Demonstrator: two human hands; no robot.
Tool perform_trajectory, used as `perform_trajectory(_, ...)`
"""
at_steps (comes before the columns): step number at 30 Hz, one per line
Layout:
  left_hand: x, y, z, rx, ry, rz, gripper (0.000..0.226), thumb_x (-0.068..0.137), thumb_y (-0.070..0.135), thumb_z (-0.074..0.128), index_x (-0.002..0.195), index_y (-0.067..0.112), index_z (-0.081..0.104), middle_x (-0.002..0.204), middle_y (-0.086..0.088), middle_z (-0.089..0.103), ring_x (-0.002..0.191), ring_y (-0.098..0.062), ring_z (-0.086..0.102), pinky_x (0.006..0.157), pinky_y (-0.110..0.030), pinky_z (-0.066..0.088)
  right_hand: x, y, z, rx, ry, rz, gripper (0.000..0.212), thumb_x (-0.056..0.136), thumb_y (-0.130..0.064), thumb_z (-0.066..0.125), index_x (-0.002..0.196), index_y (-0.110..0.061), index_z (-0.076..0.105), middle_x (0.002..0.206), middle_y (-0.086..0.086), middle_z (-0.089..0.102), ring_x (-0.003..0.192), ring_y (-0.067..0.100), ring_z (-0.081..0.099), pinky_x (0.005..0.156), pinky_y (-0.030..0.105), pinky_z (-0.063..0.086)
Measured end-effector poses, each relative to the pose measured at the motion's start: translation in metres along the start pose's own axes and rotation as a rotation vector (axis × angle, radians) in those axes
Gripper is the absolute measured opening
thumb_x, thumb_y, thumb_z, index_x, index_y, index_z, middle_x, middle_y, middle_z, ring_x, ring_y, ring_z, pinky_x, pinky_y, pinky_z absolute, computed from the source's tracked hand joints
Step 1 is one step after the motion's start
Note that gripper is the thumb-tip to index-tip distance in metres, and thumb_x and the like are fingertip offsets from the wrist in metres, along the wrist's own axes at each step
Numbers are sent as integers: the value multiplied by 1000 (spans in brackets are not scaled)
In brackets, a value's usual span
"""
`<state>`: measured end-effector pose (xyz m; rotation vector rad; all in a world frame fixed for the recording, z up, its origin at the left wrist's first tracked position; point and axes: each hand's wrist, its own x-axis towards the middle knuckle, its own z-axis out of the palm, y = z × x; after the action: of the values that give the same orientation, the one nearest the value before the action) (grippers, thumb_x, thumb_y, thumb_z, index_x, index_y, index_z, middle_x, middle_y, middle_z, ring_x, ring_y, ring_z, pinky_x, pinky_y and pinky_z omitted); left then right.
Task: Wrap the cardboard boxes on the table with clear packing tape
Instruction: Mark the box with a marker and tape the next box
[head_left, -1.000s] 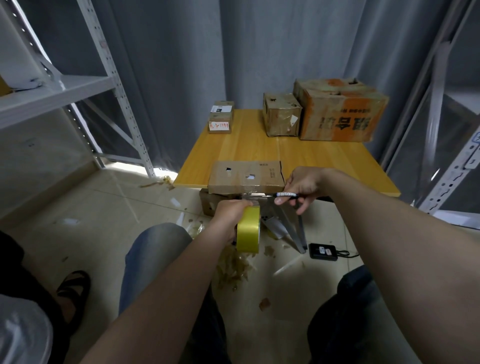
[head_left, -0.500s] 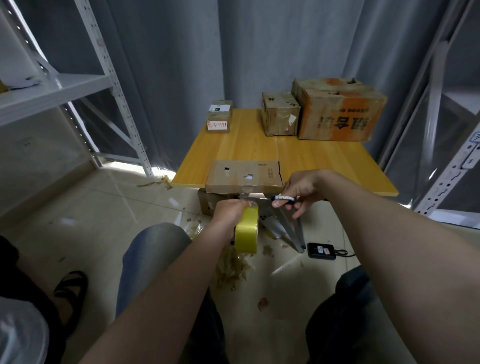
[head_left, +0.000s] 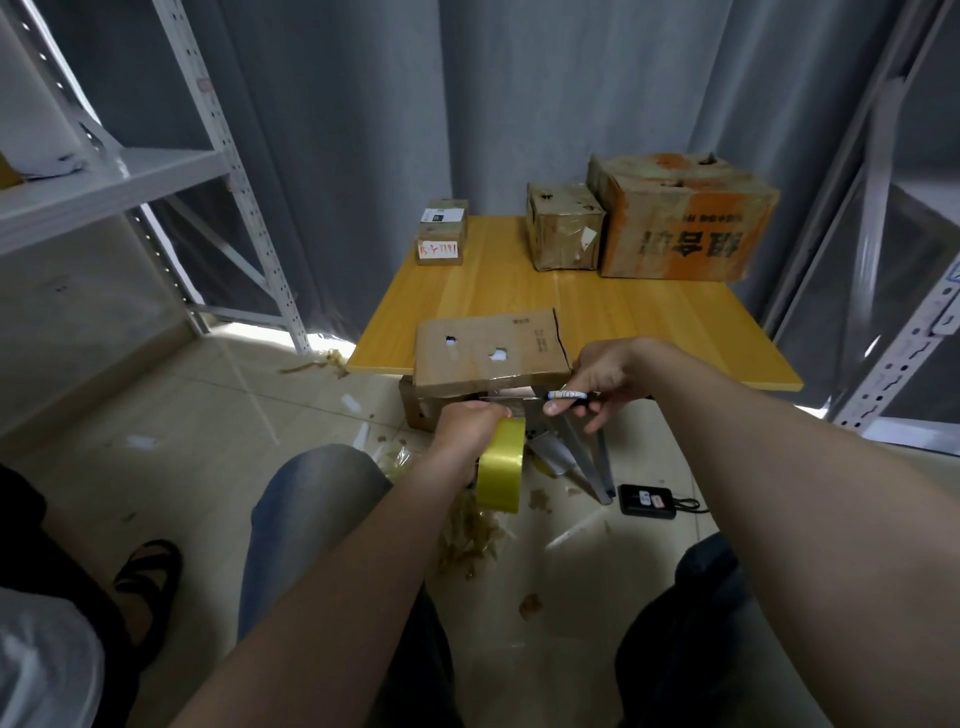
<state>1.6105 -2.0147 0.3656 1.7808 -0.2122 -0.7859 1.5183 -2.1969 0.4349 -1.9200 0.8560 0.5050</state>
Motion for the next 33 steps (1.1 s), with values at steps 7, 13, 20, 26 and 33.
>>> perform_trajectory(7,3,2,-5,3,9,38,16,92,21,74,104,12,79,94,-6,74,88,-26,68,81,-33,53,-3,-7,-1,50,10,-24,53,68,-25,93,107,3,72,71,6,59,60,11,53,78,38,64)
perform_trajectory(13,4,6,-8,55,28,45,20,90,27,75,106,16,79,99,-2,72,100,-28,67,96,-42,55,-2,-10,0,92,24,-29,57,69,-26,93,112,3,70,69,5,58,54,9,49,66,31,63)
perform_trajectory(20,7,15,-11,68,-13,31,13,86,24,79,95,14,79,93,-9,77,92,-31,73,93,-44,59,4,-25,0,145,43,-32,49,82,-25,86,118,3,68,67,5,58,53,9,46,66,32,65)
perform_trajectory(26,7,9,-16,204,-79,-39,30,86,30,82,111,13,77,111,-10,72,104,-30,68,97,-43,56,3,-30,2,-3,-144,48,31,88,-20,81,111,-2,69,81,7,60,63,11,49,86,41,63)
perform_trajectory(33,0,11,-10,319,-223,-61,23,95,28,73,114,15,75,90,-9,68,72,-21,66,54,-25,51,-3,-8,-7,821,211,-400,43,81,-25,82,113,-3,65,98,14,68,60,13,60,60,31,64)
